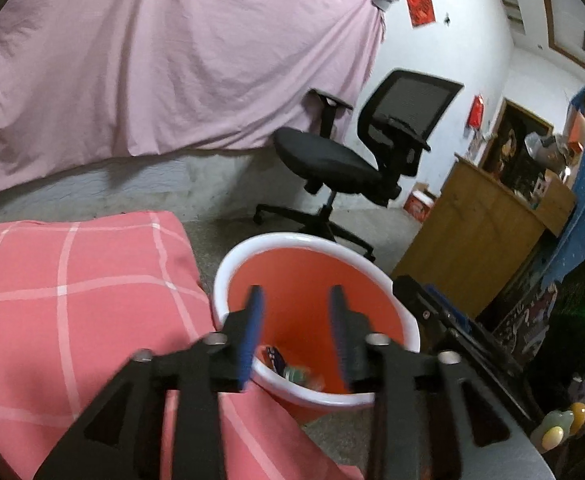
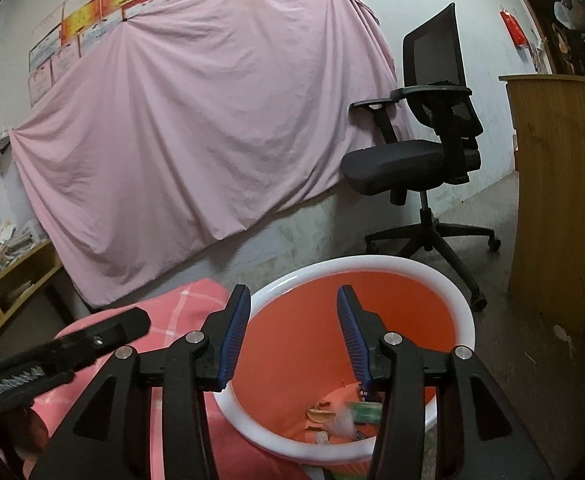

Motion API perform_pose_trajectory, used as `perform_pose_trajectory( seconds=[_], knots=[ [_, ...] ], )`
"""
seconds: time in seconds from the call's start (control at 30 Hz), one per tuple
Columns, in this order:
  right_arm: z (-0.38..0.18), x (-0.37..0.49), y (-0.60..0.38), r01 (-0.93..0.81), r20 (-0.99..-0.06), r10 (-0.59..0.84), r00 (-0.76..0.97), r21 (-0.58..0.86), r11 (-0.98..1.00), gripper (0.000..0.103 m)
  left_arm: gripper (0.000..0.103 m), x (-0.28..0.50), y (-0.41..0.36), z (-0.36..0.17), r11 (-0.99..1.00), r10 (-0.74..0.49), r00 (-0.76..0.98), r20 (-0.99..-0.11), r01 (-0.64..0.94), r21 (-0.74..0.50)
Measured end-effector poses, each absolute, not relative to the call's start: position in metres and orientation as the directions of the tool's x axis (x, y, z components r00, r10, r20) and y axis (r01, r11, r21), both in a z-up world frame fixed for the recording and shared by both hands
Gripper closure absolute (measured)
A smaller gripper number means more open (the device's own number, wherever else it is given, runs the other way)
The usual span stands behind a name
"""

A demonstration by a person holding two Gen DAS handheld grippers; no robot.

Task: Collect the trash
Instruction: 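Move both open tools back to the white packet and dried orange slice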

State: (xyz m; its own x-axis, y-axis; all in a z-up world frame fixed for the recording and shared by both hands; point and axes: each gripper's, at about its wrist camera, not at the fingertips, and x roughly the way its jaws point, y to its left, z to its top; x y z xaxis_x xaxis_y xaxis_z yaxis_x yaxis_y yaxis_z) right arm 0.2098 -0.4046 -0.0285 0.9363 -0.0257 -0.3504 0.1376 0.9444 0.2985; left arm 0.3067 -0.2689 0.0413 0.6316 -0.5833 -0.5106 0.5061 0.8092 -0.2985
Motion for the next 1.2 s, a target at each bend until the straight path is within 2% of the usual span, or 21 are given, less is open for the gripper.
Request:
perform_pose_trajectory(
  seconds=[0.07,0.17,0.2,0.3,0.33,0.37,0.43,0.47,0.5,0.53,0.57,0.63,1.0,1.2],
  knots=[
    [-0.029,0.210,-0.403,0.135,-0.350,-0.025,0.936,0.295,0.946,0.054,0.070,0.306,-0.263,0.043,0.816,-0.575,0.650,-0.497,0.494,-0.299],
    [-0.026,0.208,-0.401,0.126,-0.336,-0.023,0.942,0.288,0.949,0.054,0.069,0.303,-0.253,0.046,0.833,-0.553,0.685,-0.474,0.476,-0.284],
    [-0.025,0.208,-0.400,0.123,-0.330,-0.023,0.944,0.285,0.951,0.053,0.065,0.301,-0.249,0.047,0.838,-0.545,0.697,-0.466,0.469,-0.279],
    [-0.021,0.205,-0.394,0.110,-0.299,-0.025,0.954,0.270,0.957,0.039,0.052,0.295,-0.234,0.051,0.862,-0.507,0.748,-0.428,0.434,-0.263],
    [-0.018,0.203,-0.391,0.103,-0.280,-0.025,0.960,0.267,0.958,0.030,0.052,0.292,-0.229,0.052,0.868,-0.495,0.765,-0.412,0.422,-0.260],
    [-0.015,0.201,-0.388,0.095,-0.258,-0.024,0.966,0.266,0.959,0.027,0.050,0.289,-0.221,0.055,0.877,-0.479,0.784,-0.394,0.406,-0.257],
    [-0.009,0.197,-0.383,0.079,-0.217,-0.021,0.976,0.262,0.962,0.024,0.042,0.285,-0.211,0.057,0.888,-0.457,0.805,-0.377,0.386,-0.251],
    [-0.006,0.196,-0.380,0.073,-0.202,-0.020,0.979,0.259,0.963,0.020,0.029,0.282,-0.203,0.058,0.896,-0.438,0.822,-0.364,0.368,-0.249],
    [-0.004,0.194,-0.377,0.067,-0.185,-0.019,0.983,0.256,0.964,0.017,0.012,0.279,-0.195,0.060,0.905,-0.416,0.841,-0.344,0.347,-0.247],
    [-0.002,0.192,-0.374,0.060,-0.167,-0.017,0.986,0.255,0.965,0.009,0.004,0.276,-0.189,0.060,0.912,-0.398,0.857,-0.328,0.330,-0.245],
    [0.000,0.191,-0.370,0.051,-0.148,-0.014,0.989,0.254,0.966,0.000,0.001,0.271,-0.180,0.062,0.923,-0.363,0.883,-0.297,0.297,-0.245],
    [0.003,0.189,-0.364,0.033,-0.113,-0.004,0.994,0.250,0.968,0.000,0.001,0.264,-0.163,0.062,0.935,-0.317,0.912,-0.261,0.254,-0.249],
    [0.017,0.187,-0.310,-0.078,0.010,0.078,0.997,0.198,0.977,0.000,0.001,0.233,-0.080,0.054,0.969,-0.151,0.968,-0.202,0.104,-0.225],
    [0.020,0.191,-0.269,-0.141,0.035,0.137,0.990,0.136,0.981,0.000,0.001,0.215,-0.038,0.046,0.982,-0.073,0.983,-0.166,0.042,-0.183]
  ],
)
